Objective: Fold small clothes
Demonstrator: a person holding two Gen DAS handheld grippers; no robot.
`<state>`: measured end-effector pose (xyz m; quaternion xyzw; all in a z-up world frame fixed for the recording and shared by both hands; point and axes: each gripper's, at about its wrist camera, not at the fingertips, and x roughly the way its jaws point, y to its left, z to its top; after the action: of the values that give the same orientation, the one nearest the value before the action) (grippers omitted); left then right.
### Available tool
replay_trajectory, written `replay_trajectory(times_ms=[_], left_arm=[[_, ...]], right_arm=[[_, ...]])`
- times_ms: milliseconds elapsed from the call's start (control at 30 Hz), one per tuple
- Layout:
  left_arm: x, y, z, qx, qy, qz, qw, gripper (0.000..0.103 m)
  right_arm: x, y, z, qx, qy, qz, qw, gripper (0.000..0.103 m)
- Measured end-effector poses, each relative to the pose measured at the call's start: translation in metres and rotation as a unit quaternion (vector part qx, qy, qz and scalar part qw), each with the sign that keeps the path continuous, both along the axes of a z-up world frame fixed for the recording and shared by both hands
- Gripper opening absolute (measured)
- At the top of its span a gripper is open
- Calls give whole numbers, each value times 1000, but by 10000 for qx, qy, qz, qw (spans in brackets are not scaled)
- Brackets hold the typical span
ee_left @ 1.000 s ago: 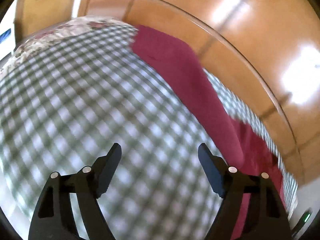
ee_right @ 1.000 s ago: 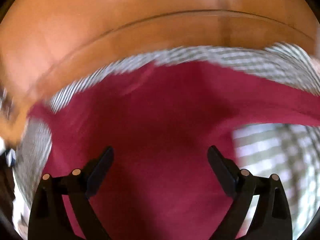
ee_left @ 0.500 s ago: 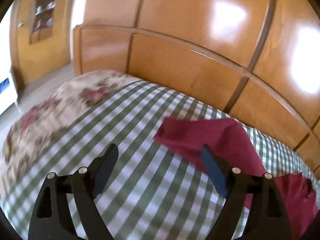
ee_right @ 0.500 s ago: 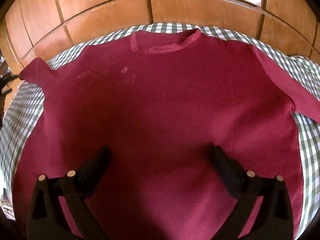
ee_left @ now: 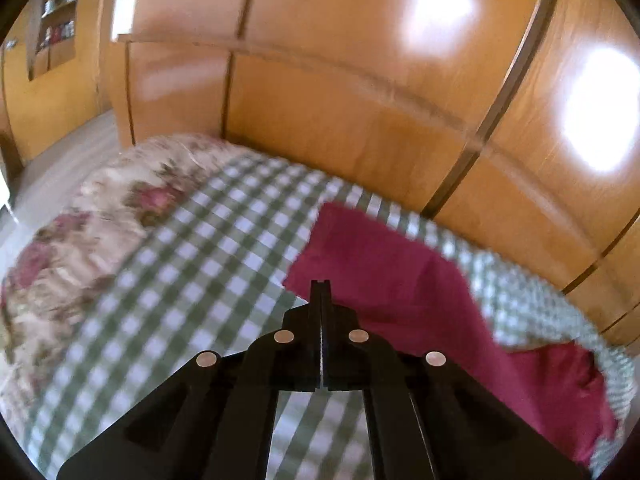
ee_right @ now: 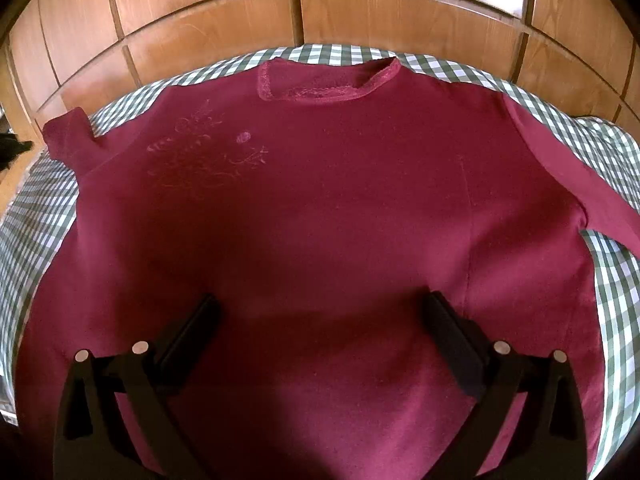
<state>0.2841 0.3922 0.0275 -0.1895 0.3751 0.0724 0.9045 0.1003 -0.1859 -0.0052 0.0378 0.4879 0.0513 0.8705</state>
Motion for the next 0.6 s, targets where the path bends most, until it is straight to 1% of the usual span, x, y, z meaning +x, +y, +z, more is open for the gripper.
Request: replay_trajectory(times_ms=[67,100,133,200,233,267,300,333,367,400,433,500,600], left_arm=[[-27,14,30,-189,-170,111,9996,0],[-37,21,36,-188,-222,125,9995,0],[-49,26,46,-61,-258,161,9995,0],[-58,35,54,201,-317,351,9987,0],[-60,41,53,149,-402,365,9984,1],[-60,46,48,149,-376,425,9983,7],[-58,47,40,230,-268,560,9978,40],[-58,47,32,253,-228,672,9972,78],[-57,47,24,224,-264,772,9964,83],[-57,48,14,148,-284,813,9962,83],[-49,46,-1,-42,-137,802,9967,83],[-41,44,-18,-213,-51,736,9970,83],[-20,30,-40,-162,-5,562,9983,83]], right_arm=[[0,-1,0,6,-12,-2,10000,101],[0,-1,0,5,-17,-2,10000,101],[-1,-1,0,6,-21,2,10000,101],[-1,-1,1,22,-31,-3,10000,101],[-1,-1,1,32,-38,-8,10000,101],[-1,-2,1,39,-44,-10,10000,101],[-2,-2,2,44,-51,-18,10000,101],[-2,-2,2,49,-53,-20,10000,101],[-3,-1,2,52,-54,-22,10000,101],[-3,-1,2,41,-54,-22,10000,101],[-3,-1,2,29,-54,-23,10000,101],[-3,0,2,11,-48,-19,10000,101],[-2,0,2,-17,-36,-4,10000,101]])
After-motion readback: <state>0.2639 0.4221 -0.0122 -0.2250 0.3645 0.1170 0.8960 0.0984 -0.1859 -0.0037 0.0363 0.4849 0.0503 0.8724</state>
